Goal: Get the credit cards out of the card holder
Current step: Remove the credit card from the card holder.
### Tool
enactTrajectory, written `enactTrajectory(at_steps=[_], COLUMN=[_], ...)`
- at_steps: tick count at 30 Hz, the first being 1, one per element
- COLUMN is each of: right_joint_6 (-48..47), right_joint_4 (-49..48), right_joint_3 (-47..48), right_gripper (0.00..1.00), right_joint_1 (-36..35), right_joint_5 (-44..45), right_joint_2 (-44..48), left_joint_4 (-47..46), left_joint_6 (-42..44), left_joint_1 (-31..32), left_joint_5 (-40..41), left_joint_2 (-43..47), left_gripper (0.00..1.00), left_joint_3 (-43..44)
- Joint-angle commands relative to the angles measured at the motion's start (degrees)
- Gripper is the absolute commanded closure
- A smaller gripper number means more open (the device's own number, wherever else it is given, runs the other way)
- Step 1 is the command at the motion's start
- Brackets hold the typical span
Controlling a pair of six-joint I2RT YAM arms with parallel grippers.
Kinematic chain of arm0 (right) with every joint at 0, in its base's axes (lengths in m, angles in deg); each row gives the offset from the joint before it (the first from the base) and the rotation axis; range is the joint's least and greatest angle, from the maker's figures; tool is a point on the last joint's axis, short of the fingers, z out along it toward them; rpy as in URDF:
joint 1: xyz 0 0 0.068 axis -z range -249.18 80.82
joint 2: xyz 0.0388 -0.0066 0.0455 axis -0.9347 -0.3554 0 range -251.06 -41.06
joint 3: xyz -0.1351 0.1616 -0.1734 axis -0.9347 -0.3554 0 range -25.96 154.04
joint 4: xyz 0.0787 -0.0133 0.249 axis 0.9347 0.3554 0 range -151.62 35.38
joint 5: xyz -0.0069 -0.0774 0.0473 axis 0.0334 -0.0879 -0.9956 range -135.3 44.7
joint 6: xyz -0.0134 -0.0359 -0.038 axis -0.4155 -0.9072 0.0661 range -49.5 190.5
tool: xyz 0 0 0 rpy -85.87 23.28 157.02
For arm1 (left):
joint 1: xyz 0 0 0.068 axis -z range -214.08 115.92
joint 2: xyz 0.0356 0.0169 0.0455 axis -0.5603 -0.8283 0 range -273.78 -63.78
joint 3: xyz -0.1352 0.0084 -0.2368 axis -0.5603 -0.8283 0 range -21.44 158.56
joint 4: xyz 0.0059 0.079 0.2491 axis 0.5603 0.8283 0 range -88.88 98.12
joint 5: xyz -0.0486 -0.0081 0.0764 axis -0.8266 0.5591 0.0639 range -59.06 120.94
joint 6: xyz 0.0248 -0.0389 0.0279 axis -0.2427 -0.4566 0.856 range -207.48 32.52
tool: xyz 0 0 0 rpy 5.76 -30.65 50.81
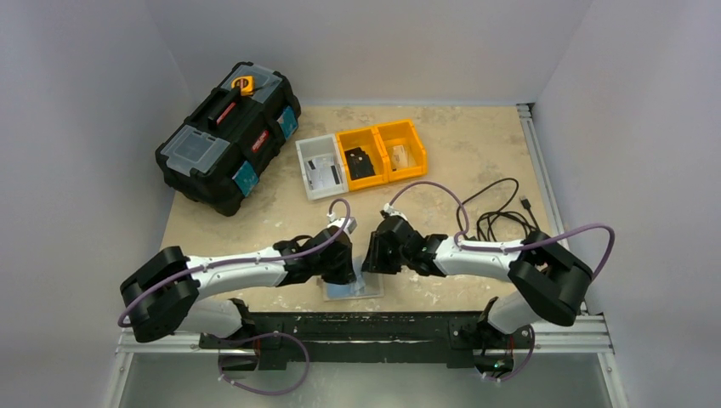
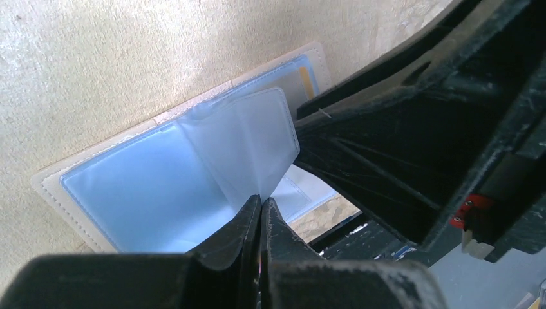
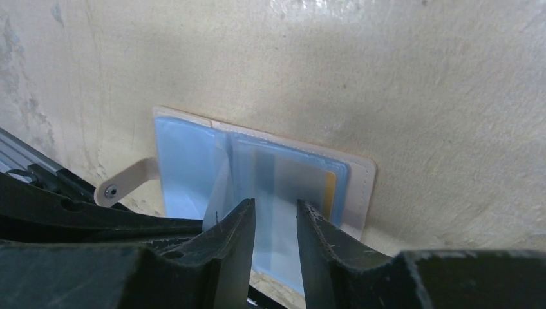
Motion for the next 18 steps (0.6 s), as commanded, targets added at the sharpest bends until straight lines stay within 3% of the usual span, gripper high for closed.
enactTrajectory(at_steps=[1, 5, 11, 13, 18], right_joint_6=[-2.0, -2.6, -3.3, -3.4, -3.4], right_joint_4=[-1.5, -3.8, -5.9, -6.2, -6.9], right_joint_3=[3.2, 3.3, 4.5, 5.2, 6.7], right_gripper=[0.7, 0.7, 0.7, 0.7, 0.7], right_joint_1=[-0.1, -0.3, -1.7, -2.5, -3.9], right_joint_5=[-1.0, -3.1, -6.8, -7.4, -8.3], right_joint_2=[-0.8, -1.1, -3.1, -3.9, -5.2], left_joint_4=[-0.6, 1.7, 5.9, 7.8, 21.9], left_joint_6=[-0.6, -0.9, -1.3, -1.8, -5.8], left_joint_1=[-0.6, -0.7, -0.7, -0.7, -0.6], left_joint_5=[0.6, 2.5, 4.9, 6.5, 16.4], left_joint_2=[2.5, 4.7, 6.8, 7.9, 12.7], left_gripper=[1.0, 0.97, 0.69, 0.64, 0.58], left_joint_3=[-0.6, -0.9, -0.2, -0.1, 2.8])
